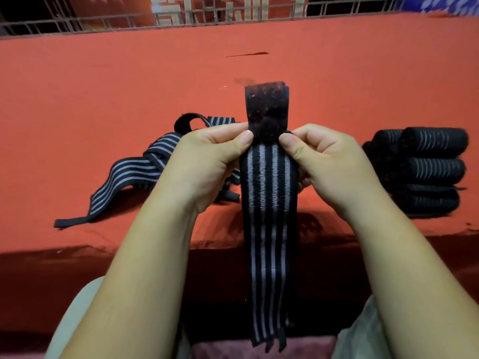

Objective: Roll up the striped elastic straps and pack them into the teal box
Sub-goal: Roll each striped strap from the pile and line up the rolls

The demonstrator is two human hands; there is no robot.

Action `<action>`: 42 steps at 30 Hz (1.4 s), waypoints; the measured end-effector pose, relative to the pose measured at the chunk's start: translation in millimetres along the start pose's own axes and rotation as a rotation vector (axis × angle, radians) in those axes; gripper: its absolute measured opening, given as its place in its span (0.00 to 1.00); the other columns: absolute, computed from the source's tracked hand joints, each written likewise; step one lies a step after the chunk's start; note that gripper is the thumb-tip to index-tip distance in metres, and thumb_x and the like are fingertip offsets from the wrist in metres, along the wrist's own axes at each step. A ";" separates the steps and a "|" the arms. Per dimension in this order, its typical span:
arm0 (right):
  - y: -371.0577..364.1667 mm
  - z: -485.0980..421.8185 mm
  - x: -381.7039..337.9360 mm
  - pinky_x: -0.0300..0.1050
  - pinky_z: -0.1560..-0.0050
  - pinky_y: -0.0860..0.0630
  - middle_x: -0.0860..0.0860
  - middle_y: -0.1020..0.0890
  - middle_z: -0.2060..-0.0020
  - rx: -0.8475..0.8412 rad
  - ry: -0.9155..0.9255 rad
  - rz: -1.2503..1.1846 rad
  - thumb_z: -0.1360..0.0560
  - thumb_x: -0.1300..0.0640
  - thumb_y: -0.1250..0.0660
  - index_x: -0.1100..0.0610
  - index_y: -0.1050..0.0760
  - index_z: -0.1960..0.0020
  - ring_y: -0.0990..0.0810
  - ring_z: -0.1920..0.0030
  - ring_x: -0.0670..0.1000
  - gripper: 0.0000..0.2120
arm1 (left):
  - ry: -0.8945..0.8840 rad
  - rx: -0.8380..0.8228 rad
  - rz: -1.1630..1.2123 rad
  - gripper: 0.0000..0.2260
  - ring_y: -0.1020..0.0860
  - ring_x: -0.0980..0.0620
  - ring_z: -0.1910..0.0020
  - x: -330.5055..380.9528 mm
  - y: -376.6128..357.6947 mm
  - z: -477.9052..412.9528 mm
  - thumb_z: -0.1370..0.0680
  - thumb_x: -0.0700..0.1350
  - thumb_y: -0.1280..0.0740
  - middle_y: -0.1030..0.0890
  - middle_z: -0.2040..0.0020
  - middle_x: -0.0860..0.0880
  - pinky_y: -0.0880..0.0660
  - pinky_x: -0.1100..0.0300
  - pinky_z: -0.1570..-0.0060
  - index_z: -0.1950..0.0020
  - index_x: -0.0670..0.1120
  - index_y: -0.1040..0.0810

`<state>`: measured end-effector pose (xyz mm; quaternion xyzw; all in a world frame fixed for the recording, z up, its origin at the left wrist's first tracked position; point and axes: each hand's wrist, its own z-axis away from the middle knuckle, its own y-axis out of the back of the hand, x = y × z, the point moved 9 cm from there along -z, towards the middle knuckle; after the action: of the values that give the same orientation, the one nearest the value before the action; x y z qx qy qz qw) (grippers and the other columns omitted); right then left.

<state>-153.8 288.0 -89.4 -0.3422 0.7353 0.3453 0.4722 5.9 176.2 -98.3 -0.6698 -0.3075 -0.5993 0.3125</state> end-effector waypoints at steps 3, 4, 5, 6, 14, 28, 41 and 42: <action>1.8 -5.8 4.9 0.41 0.69 0.23 0.49 0.18 0.68 0.011 0.011 -0.039 0.16 0.56 0.30 0.57 0.16 0.53 0.23 0.71 0.47 0.09 | -0.013 0.011 0.031 0.09 0.15 0.30 0.43 -3.3 1.4 -6.9 0.16 0.43 0.29 0.12 0.44 0.37 0.24 0.20 0.42 0.42 0.52 0.10; 2.5 -7.6 5.5 0.41 0.68 0.23 0.50 0.17 0.67 0.008 0.020 -0.044 0.16 0.56 0.30 0.57 0.15 0.52 0.23 0.69 0.48 0.08 | -0.030 0.012 0.019 0.09 0.16 0.27 0.41 -3.3 1.4 -7.9 0.16 0.44 0.28 0.12 0.43 0.37 0.25 0.19 0.40 0.41 0.52 0.10; 2.7 -9.0 5.9 0.42 0.66 0.22 0.51 0.16 0.65 0.000 0.029 -0.043 0.16 0.56 0.30 0.56 0.14 0.50 0.22 0.68 0.49 0.07 | -0.046 0.021 0.000 0.08 0.16 0.27 0.41 -2.8 1.7 -7.8 0.16 0.44 0.28 0.12 0.44 0.39 0.24 0.20 0.40 0.40 0.52 0.10; 2.4 -9.7 6.6 0.43 0.64 0.21 0.53 0.15 0.62 -0.010 0.037 -0.044 0.16 0.57 0.30 0.54 0.13 0.48 0.22 0.66 0.50 0.07 | -0.064 0.040 -0.022 0.08 0.13 0.32 0.44 -2.5 3.2 -7.6 0.16 0.44 0.29 0.11 0.45 0.41 0.20 0.24 0.44 0.40 0.51 0.11; -5.7 -2.8 16.6 0.55 0.47 0.14 0.55 0.10 0.46 -0.011 0.009 -0.237 0.15 0.62 0.32 0.53 0.15 0.34 0.11 0.46 0.58 0.13 | -0.175 0.104 -0.132 0.08 0.21 0.51 0.67 2.6 5.9 1.1 0.14 0.44 0.30 0.14 0.59 0.41 0.26 0.59 0.72 0.43 0.53 0.11; -8.0 10.6 17.0 0.44 0.50 0.18 0.56 0.11 0.50 -0.083 -0.063 -0.429 0.17 0.70 0.36 0.52 0.12 0.49 0.14 0.50 0.53 0.18 | -0.133 -0.132 -0.017 0.10 0.28 0.39 0.50 -8.5 -9.3 2.2 0.14 0.44 0.34 0.23 0.47 0.24 0.33 0.40 0.52 0.41 0.51 0.13; -1.7 5.2 13.4 0.46 0.48 0.20 0.53 0.15 0.54 -0.089 0.045 -0.286 0.21 0.68 0.27 0.53 0.22 0.43 0.17 0.51 0.52 0.13 | -0.121 -0.053 0.003 0.09 0.14 0.46 0.44 -4.3 -4.9 2.0 0.16 0.39 0.29 0.13 0.41 0.41 0.19 0.49 0.42 0.36 0.45 0.15; -1.0 5.7 12.9 0.47 0.48 0.19 0.55 0.16 0.52 -0.079 0.055 -0.277 0.21 0.69 0.26 0.53 0.23 0.41 0.17 0.50 0.53 0.15 | -0.100 -0.056 -0.004 0.08 0.14 0.45 0.44 -5.8 -5.6 2.1 0.16 0.42 0.28 0.13 0.40 0.41 0.19 0.45 0.38 0.37 0.44 0.15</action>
<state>-154.4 290.0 -103.4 -0.4682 0.6795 0.2959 0.4812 2.2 181.1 -104.0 -0.7067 -0.3074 -0.5740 0.2766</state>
